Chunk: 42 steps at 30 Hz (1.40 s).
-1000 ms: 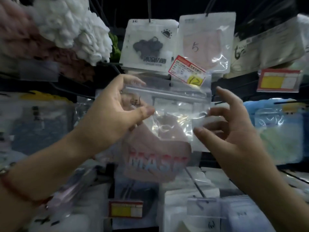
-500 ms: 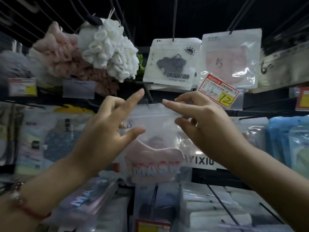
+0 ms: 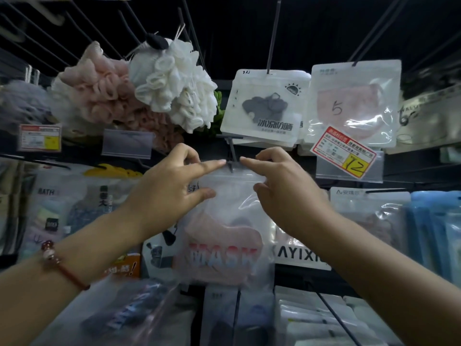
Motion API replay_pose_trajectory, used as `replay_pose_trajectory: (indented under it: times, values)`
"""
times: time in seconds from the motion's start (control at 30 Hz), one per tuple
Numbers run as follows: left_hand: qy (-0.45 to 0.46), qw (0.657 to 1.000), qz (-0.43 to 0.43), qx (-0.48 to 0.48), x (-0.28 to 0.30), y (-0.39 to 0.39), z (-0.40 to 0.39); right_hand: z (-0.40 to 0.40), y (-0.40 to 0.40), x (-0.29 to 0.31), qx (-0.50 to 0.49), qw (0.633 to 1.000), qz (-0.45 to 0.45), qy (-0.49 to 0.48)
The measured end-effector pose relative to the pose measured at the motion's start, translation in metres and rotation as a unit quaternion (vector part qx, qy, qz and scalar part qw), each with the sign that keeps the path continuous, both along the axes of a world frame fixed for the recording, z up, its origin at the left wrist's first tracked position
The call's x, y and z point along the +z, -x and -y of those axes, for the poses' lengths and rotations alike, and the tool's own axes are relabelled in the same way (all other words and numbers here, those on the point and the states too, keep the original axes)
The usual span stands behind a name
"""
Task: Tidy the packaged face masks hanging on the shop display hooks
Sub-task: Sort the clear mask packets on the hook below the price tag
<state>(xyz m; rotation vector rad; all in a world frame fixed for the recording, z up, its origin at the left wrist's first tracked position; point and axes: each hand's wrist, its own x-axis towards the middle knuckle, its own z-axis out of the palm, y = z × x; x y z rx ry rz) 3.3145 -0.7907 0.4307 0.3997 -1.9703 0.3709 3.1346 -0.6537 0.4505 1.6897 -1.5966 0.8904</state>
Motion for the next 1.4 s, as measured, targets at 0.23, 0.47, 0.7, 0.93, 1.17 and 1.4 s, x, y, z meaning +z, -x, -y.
replay_pose_trajectory:
  times: [0.23,0.47,0.7,0.93,1.17,1.4]
  values:
    - [-0.058,0.996,0.051,0.050,-0.005,0.015,0.002,0.013,0.007,-0.013,-0.022,0.999,0.025,-0.012]
    - [-0.078,0.985,0.063,0.143,-0.045,0.009,-0.015,0.003,-0.007,-0.051,-0.064,0.997,0.016,-0.039]
    - [-0.268,0.948,0.002,0.172,-0.201,-0.064,-0.077,-0.018,-0.048,-0.206,0.146,0.964,0.221,0.000]
    - [-0.320,0.912,0.045,0.255,-0.220,-0.096,-0.090,-0.017,-0.074,-0.235,0.139,0.976,0.152,-0.076]
    - [-0.300,0.919,0.045,0.253,-0.228,-0.105,-0.089,-0.030,-0.093,-0.247,0.166,0.960,0.185,-0.130]
    - [-0.260,0.938,0.074,0.219,-0.210,-0.108,-0.050,-0.015,-0.109,-0.242,0.158,0.944,0.227,-0.178]
